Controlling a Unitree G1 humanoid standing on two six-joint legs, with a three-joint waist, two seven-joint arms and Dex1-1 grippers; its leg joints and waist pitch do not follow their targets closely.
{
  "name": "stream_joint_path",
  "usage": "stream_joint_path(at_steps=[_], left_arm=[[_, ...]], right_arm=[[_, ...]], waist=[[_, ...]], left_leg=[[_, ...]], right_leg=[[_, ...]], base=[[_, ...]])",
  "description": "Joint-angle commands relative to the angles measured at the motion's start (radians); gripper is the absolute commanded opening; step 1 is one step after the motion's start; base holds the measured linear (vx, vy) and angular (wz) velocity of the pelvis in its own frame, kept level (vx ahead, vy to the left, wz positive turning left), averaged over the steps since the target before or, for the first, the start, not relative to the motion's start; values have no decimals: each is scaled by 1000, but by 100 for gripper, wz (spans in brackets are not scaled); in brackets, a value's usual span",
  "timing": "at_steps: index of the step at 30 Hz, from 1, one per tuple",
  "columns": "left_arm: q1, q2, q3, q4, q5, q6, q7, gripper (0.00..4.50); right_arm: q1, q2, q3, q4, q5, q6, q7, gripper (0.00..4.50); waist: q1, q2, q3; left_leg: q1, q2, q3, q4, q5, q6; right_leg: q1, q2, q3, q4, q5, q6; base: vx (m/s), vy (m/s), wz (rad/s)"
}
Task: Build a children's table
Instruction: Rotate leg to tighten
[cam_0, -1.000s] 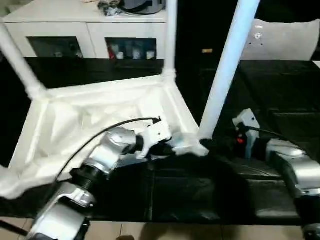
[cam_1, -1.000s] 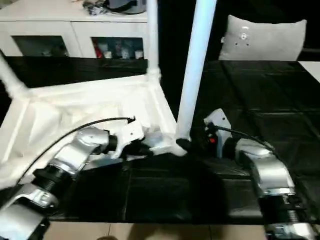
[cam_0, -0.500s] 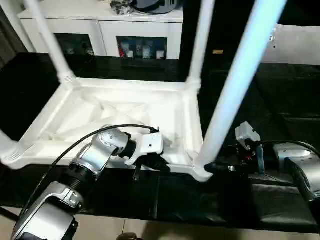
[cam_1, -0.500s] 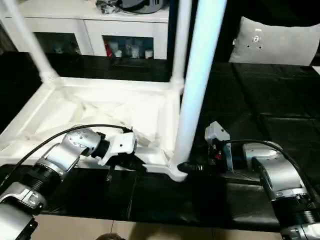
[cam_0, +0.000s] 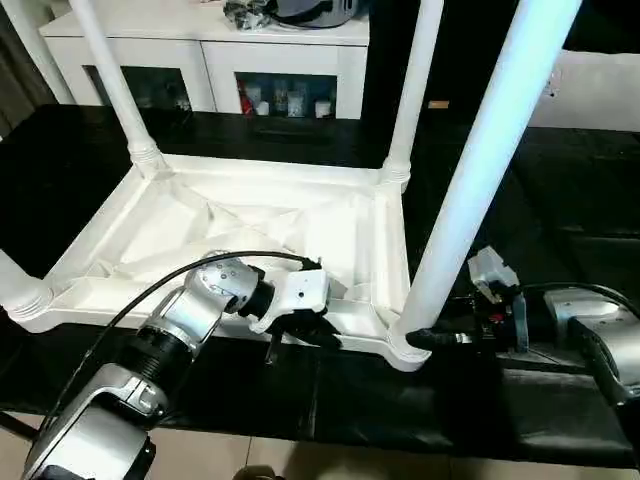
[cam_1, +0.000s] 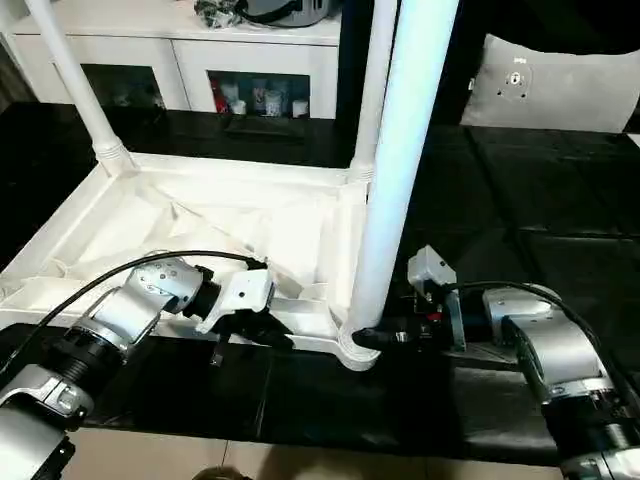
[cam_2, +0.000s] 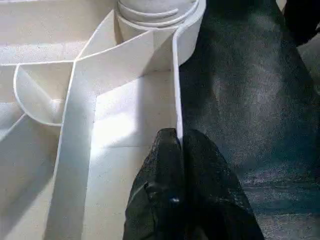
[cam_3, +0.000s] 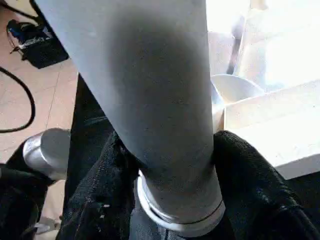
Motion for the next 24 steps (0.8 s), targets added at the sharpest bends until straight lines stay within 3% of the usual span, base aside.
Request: stream_joint_path(at_steps=[1, 5, 6, 8, 11, 14, 16, 17, 24], left_arm=[[0, -40, 12, -43, -5, 67, 64, 0], [1, -85, 39, -49, -2, 162, 162, 0], [0, -120, 56, -52, -2, 221, 228, 0], [-3, -162, 70, -54, 7, 283, 308, 0], [-14, -218, 91, -40, 16, 322, 411, 0], [-29, -298, 122, -19, 26, 360, 549, 0], [-29, -310, 122, -22, 26, 360, 559, 0], [-25, -323, 124, -33, 30, 368, 565, 0], [-9, -275, 91, -63, 41, 313, 508, 0]], right_arm=[[-1, 60, -13, -51, 52, 68, -89, 201], [-22, 143, -38, -47, 11, 115, -275, 200], [-47, 199, -54, -23, -31, 148, -405, 200], [-80, 261, -80, 14, -74, 203, -549, 200], [-105, 319, -105, 42, -100, 224, -672, 200], [-125, 386, -136, 85, -123, 169, -809, 200], [-125, 393, -139, 91, -112, 150, -805, 266], [-123, 406, -145, 87, -113, 148, -808, 266], [-95, 372, -140, 45, -101, 112, -727, 322]], waist=[[-9, -14, -70], [-26, -14, -64], [-30, -14, -63], [-59, -15, -63], [-80, -14, -65], [-81, -16, -69], [-78, -17, -71], [-77, -15, -71], [-75, -12, -70]], left_leg=[[1, 83, -29, -61, 14, 103], [3, 72, -27, -67, -30, 61], [3, 70, -27, -68, -36, 57], [-2, 68, -33, -70, -42, 31], [-2, 63, -29, -66, -38, 47], [-3, 60, -28, -63, -1, 69], [-7, 59, -27, -62, 19, 90], [-6, 62, -28, -61, 23, 101], [-5, 68, -30, -62, 11, 108]], right_leg=[[63, -111, 83, -66, -222, -68], [64, -108, 77, -84, -330, -34], [63, -107, 75, -89, -344, -29], [68, -107, 68, -92, -358, -23], [66, -106, 75, -91, -327, -37], [67, -104, 76, -86, -282, -46], [70, -105, 78, -80, -251, -46], [68, -104, 78, -79, -240, -47], [69, -107, 81, -76, -227, -55]], base=[[0, 0, 0], [0, 0, 0], [0, 0, 0], [0, 0, 0], [0, 0, 0], [0, 0, 0], [0, 0, 0], [0, 0, 0], [0, 0, 0]])
